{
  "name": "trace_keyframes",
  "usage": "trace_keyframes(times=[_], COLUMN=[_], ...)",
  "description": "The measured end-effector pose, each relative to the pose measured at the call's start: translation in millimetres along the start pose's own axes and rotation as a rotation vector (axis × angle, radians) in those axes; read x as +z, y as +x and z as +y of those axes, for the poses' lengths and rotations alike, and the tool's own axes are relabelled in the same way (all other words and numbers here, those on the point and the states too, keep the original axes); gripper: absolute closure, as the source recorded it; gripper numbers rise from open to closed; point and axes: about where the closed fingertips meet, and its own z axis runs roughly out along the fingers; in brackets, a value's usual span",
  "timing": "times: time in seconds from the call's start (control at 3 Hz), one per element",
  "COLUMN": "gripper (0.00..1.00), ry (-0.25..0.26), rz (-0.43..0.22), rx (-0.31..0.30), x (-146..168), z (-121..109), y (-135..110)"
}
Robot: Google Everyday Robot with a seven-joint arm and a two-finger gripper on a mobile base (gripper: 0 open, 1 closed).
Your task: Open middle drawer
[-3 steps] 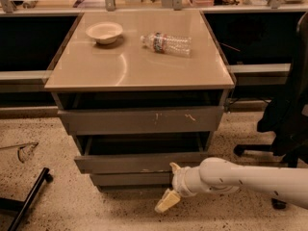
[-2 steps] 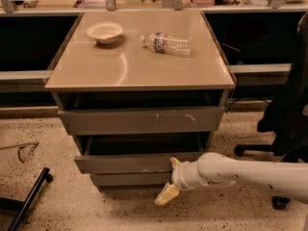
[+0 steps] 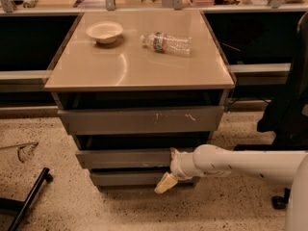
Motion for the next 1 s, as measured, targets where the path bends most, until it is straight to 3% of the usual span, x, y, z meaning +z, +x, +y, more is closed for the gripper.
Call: trace_keyframes(times=[0.67, 1.0], gripper=[0.00, 0.00], ry=[0.029, 0.021], rz=[0.016, 0.017], rx=[-0.046, -0.069], x=[5.5, 29.7], z=[-18.3, -26.3], y=[-13.4, -10.6])
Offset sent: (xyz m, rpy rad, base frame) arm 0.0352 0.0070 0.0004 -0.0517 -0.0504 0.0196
